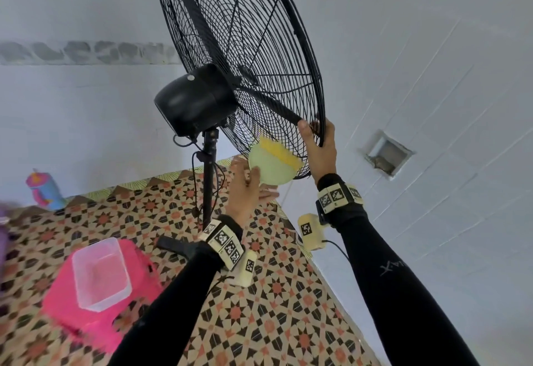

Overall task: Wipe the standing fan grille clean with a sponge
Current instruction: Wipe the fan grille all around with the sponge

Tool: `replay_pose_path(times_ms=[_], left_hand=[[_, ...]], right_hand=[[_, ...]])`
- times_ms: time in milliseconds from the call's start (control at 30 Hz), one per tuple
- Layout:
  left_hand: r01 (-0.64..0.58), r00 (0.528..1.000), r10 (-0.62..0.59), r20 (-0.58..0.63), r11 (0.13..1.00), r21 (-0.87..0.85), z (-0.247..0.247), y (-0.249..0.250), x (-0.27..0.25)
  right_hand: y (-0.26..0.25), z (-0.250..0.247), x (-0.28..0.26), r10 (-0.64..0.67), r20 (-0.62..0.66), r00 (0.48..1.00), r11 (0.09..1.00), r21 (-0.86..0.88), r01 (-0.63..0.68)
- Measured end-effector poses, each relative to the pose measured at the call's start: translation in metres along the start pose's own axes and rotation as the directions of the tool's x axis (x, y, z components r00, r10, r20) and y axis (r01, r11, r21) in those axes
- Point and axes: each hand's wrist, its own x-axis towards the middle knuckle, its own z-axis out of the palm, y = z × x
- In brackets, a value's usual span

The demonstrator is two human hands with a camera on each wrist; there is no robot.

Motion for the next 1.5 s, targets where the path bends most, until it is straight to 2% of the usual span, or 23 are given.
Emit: replay_pose_path(times_ms=[100,167,267,367,533,567,633,700,767,833,933,1000,1067,1133,1200,1300,1367,1433,1500], left_hand=[[0.048,0.988,-0.055,0.145,0.998,0.051,-0.001,-0.010,-0.001],[0.077,0.981,-0.078,0.179,0.997,0.014,-0.002,-0.009,0.003],[0.102,0.979,-0.116,0.168,0.991,0.087,-0.013,-0.009,0.015],[0.058,0.983,-0.115,0.142,0.932,0.357,-0.024,-0.010,0.027],[-0.051,0.987,-0.013,0.162,0.920,0.388,-0.020,0.000,0.035],[-0.065,0.986,-0.010,0.167,0.896,0.440,-0.020,-0.002,0.038],[-0.095,0.983,-0.022,0.183,0.791,0.604,-0.019,-0.010,0.047],[-0.034,0.985,-0.089,0.149,0.744,0.667,-0.017,-0.019,0.055],[0.007,0.984,-0.126,0.127,0.737,0.676,-0.013,-0.023,0.061],[0.011,0.984,-0.119,0.130,0.779,0.627,-0.006,-0.014,0.056],[0.023,0.987,-0.084,0.136,0.917,0.397,-0.002,0.001,0.038],[0.025,0.987,-0.067,0.145,0.962,0.273,-0.003,0.009,0.025],[0.014,0.989,-0.068,0.135,0.932,0.363,-0.004,0.004,0.026],[0.038,0.987,-0.115,0.109,0.839,0.542,-0.002,-0.004,0.033],[0.059,0.987,-0.141,0.083,0.779,0.624,0.006,-0.006,0.036],[-0.007,0.994,-0.054,0.093,0.828,0.561,0.018,0.001,0.027],[-0.021,0.999,0.004,0.039,0.886,0.463,0.020,0.003,0.013],[-0.015,1.000,0.017,-0.002,0.922,0.387,0.020,-0.003,0.002],[0.036,0.999,-0.026,-0.032,0.919,0.394,0.022,-0.017,0.001]], right_hand=[[0.001,-0.001,-0.001,-0.007,-0.012,1.000,1.000,-0.011,0.007],[0.002,0.000,-0.002,-0.001,-0.013,1.000,1.000,-0.013,0.001],[0.001,0.000,-0.001,0.002,-0.009,1.000,1.000,-0.016,-0.002],[0.001,0.000,-0.002,0.008,-0.010,1.000,1.000,-0.010,-0.008],[0.000,0.001,-0.002,0.014,-0.022,1.000,1.000,-0.009,-0.014],[-0.001,0.002,-0.002,0.011,-0.026,1.000,1.000,-0.012,-0.011],[-0.002,0.004,-0.003,0.004,-0.031,1.000,1.000,-0.017,-0.004],[0.000,0.004,-0.005,0.006,-0.027,1.000,1.000,-0.014,-0.006],[0.001,0.003,-0.004,0.005,-0.026,1.000,1.000,-0.018,-0.006],[0.000,0.000,-0.002,0.007,-0.021,1.000,0.999,-0.032,-0.008],[-0.002,0.001,0.002,0.009,-0.022,1.000,0.999,-0.036,-0.010],[-0.003,0.003,0.003,0.009,-0.023,1.000,0.999,-0.036,-0.010],[-0.003,0.003,0.001,0.020,-0.005,1.000,0.999,-0.031,-0.020],[-0.004,0.000,-0.002,0.034,0.024,0.999,0.999,-0.026,-0.033],[-0.003,-0.006,-0.005,0.041,0.064,0.997,0.999,-0.021,-0.040],[-0.004,-0.017,-0.001,0.075,0.161,0.984,0.997,-0.037,-0.070],[-0.009,-0.026,0.004,0.058,0.210,0.976,0.993,-0.110,-0.035],[-0.015,-0.032,0.008,0.028,0.241,0.970,0.981,-0.193,0.020],[-0.014,-0.037,0.012,0.009,0.260,0.965,0.969,-0.243,0.056]])
